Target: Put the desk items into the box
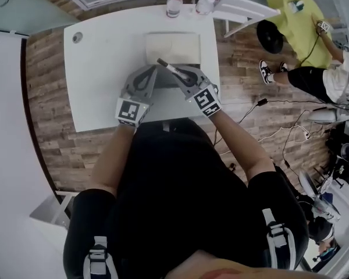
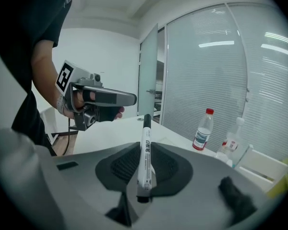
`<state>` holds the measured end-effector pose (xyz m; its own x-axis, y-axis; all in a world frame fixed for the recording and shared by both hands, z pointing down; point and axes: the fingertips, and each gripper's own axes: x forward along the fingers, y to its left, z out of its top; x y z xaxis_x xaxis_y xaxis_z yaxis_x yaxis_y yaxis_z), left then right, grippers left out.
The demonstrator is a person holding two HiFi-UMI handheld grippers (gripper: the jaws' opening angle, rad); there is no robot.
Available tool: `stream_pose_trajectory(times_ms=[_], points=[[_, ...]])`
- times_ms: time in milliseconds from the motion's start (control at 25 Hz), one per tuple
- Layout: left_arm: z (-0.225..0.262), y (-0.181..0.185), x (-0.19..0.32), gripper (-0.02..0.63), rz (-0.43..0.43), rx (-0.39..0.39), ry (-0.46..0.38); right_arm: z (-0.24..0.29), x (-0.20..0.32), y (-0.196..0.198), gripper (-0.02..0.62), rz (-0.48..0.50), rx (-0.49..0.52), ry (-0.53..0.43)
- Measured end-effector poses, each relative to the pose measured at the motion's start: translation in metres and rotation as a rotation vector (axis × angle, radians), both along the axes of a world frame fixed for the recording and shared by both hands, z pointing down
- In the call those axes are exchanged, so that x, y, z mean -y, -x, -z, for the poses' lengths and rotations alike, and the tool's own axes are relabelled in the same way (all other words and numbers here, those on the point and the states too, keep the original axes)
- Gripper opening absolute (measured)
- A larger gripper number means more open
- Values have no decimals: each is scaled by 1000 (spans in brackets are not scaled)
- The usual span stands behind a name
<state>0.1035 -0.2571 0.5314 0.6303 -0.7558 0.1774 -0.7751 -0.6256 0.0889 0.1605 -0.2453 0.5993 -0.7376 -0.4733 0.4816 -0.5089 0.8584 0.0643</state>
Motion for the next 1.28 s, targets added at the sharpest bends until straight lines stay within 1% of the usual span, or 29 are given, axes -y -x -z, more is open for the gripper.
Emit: stream_pose_trajectory(times_ms=[240,520,640,840,1120,1280], points=[[-25,0,-1,11,61,13,37,-26,-2,-1,74,74,-31,7],[-50,-5,-1,11,81,19,77,-52,-6,4,74,129,-44,28],[-59,-7,0,11,88,16,96,-60,-5,5,74,140,-53,34],[-66,-5,0,11,102,19,102,-75,-8,9,74,157,-68,49],[-64,-8,-1,11,100,16,96,-85,-9,8,86,153,-69,78],[-51,-9,1,11,104,10,77,-74,-5,6,97,149,-39,67]])
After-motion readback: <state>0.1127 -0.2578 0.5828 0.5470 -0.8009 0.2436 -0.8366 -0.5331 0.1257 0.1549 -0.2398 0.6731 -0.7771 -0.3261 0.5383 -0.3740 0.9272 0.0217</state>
